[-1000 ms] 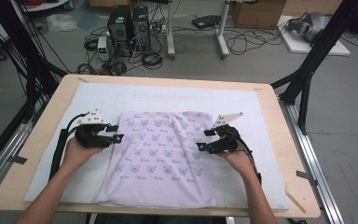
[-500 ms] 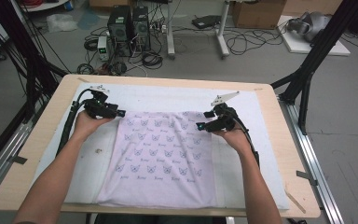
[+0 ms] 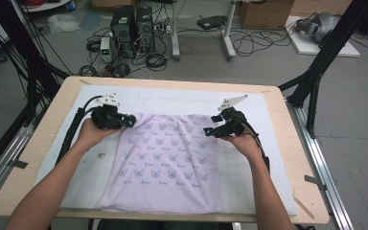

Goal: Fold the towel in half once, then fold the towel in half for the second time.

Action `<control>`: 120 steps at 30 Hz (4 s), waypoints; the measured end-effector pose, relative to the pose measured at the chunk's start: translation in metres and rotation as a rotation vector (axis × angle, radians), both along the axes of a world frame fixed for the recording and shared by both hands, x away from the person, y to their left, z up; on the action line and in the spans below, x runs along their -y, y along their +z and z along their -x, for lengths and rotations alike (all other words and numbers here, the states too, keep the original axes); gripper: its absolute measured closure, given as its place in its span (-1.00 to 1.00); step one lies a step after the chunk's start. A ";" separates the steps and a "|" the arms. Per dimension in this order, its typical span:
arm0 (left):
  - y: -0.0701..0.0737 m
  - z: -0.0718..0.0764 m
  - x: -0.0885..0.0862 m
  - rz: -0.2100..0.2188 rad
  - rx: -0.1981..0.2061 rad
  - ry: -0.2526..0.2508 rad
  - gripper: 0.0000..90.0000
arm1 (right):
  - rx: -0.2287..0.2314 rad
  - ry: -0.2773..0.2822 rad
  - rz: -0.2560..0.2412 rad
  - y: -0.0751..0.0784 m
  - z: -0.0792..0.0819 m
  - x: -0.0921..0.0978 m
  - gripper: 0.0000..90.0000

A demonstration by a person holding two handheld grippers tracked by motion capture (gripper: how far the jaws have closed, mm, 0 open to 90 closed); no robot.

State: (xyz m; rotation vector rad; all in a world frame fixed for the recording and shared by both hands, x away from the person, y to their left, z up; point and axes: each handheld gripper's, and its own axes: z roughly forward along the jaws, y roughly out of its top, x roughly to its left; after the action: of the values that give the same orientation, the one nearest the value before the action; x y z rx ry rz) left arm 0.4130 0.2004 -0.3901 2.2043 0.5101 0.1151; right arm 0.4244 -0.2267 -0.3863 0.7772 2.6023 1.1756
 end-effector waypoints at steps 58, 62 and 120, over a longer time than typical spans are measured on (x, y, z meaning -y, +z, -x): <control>-0.045 -0.083 -0.032 -0.026 -0.100 0.495 0.11 | -0.130 -0.218 0.040 -0.035 -0.065 0.015 -0.17; -0.046 -0.080 -0.023 -0.036 -0.070 0.418 0.92 | -0.192 -0.206 0.018 -0.047 -0.068 0.012 0.21; -0.043 0.122 -0.045 0.009 0.033 0.136 0.92 | -0.101 0.132 -0.016 -0.049 0.137 -0.003 0.53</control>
State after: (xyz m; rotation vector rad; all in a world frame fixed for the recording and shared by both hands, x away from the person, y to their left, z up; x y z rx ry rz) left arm 0.2907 0.2453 -0.4329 2.1541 0.6407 0.2203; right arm 0.2870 -0.2238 -0.4351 0.6947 2.7684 1.2230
